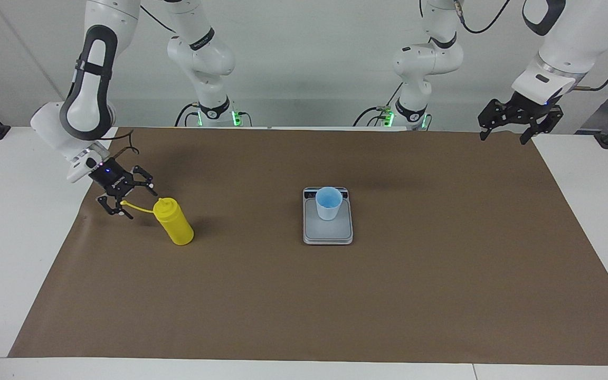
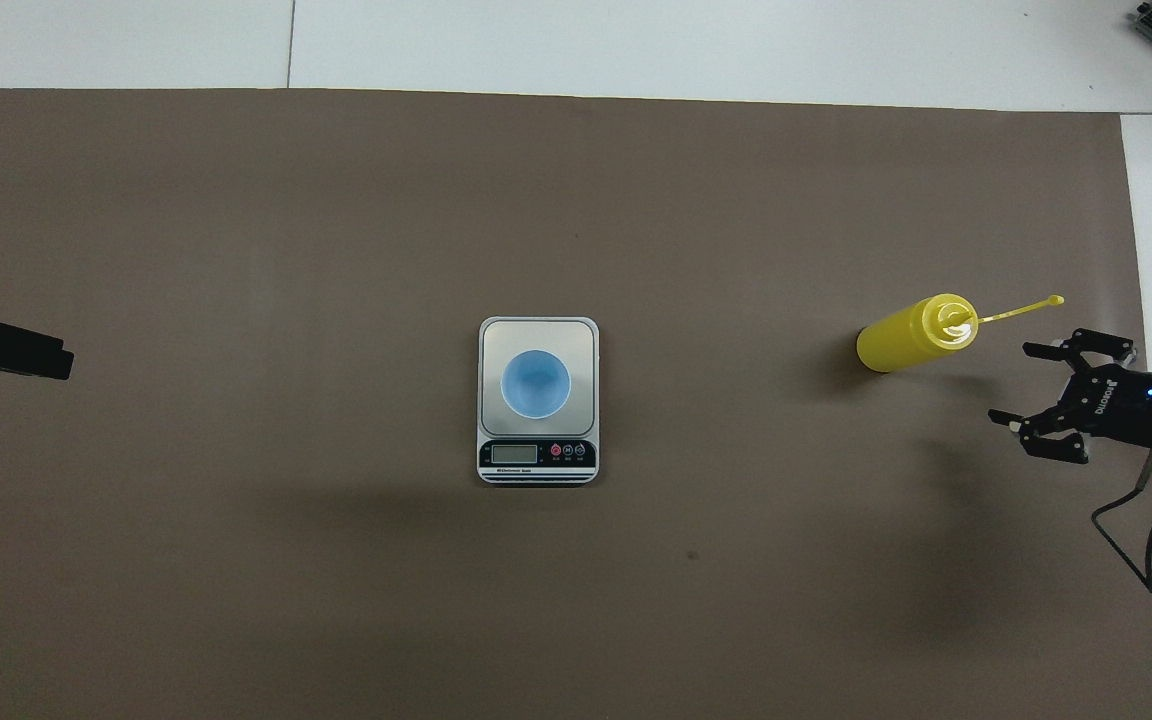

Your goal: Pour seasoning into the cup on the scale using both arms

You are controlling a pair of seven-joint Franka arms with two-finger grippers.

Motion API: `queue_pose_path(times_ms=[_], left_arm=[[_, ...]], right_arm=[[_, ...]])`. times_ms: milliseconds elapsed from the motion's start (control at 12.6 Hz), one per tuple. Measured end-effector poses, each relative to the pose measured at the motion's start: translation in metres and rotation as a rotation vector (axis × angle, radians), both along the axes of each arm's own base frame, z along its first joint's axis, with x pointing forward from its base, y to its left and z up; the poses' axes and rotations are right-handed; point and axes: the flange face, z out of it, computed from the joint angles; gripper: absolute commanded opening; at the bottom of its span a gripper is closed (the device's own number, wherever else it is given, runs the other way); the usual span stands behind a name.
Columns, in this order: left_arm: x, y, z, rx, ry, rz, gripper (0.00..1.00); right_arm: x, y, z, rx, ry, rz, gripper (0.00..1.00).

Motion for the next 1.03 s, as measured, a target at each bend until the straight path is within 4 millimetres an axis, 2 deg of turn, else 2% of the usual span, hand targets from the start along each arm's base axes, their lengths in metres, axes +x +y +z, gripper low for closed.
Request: queue_pose_path(times_ms=[237, 395, 554, 791, 1028], left_arm=[[0.0, 0.0, 0.0, 0.0, 0.0, 0.0, 1.0], [0.0, 0.0, 0.0, 0.0, 0.0, 0.0, 1.0], [0.0, 0.0, 0.0, 0.0, 0.0, 0.0, 1.0], [0.0, 0.0, 0.0, 0.0, 0.0, 0.0, 1.0], [0.0, 0.0, 0.0, 0.0, 0.0, 0.0, 1.0]], right_arm=[[0.006, 0.005, 0.041, -0.073, 0.066, -0.051, 1.0], [0.013, 0.017, 0.066, -0.101, 0.108, -0.085, 1.0], [0.023, 0.045, 0.098, -0.161, 0.164, -0.152, 1.0], [0.029, 0.106, 0.157, -0.202, 0.296, -0.314, 1.0], [0.035, 0.148, 0.21, -0.223, 0.402, -0.526, 1.0]])
